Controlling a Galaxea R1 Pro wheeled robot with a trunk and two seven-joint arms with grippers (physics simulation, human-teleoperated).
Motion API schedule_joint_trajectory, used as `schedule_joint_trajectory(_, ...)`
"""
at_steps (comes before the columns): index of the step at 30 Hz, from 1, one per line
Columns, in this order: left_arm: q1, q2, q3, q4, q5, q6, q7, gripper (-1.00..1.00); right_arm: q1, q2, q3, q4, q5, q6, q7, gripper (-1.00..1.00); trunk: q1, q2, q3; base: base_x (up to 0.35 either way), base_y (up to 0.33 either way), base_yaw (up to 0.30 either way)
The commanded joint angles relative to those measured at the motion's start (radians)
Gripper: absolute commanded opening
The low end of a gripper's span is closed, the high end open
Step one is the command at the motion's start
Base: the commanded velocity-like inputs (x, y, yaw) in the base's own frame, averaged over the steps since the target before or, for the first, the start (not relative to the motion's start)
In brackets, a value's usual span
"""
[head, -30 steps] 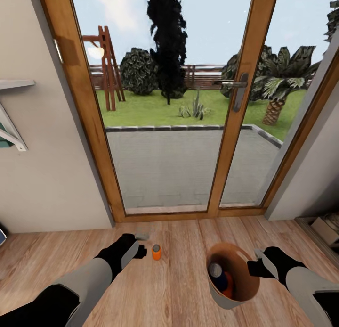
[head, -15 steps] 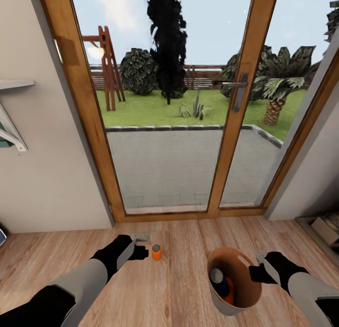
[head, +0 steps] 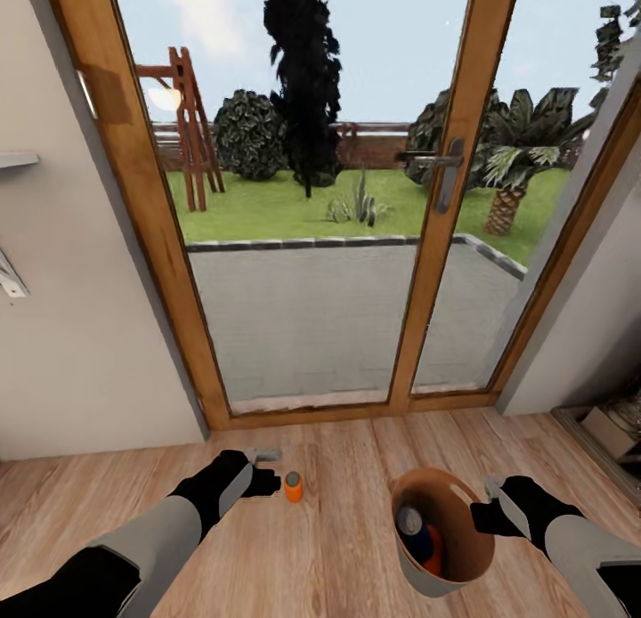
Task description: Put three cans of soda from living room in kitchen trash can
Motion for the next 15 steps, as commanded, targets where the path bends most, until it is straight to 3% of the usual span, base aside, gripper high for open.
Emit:
schedule_joint_trajectory(1, 0.000, 0.000, 0.000, 0.000, 0.000, -0.003, 0.000, 1.00, 0.000, 0.000, -0.007, 0.000, -0.010, 0.000, 0.005, -1.00, 0.000, 0.000, 0.000, 0.243, 0.172, -0.240)
schedule_joint_trajectory(15, 0.001, 0.000, 0.000, 0.000, 0.000, -0.011, -0.002, 1.00, 0.000, 0.000, -0.008, 0.000, -0.010, 0.000, 0.006, -1.00, 0.000, 0.000, 0.000, 0.252, 0.215, -0.278)
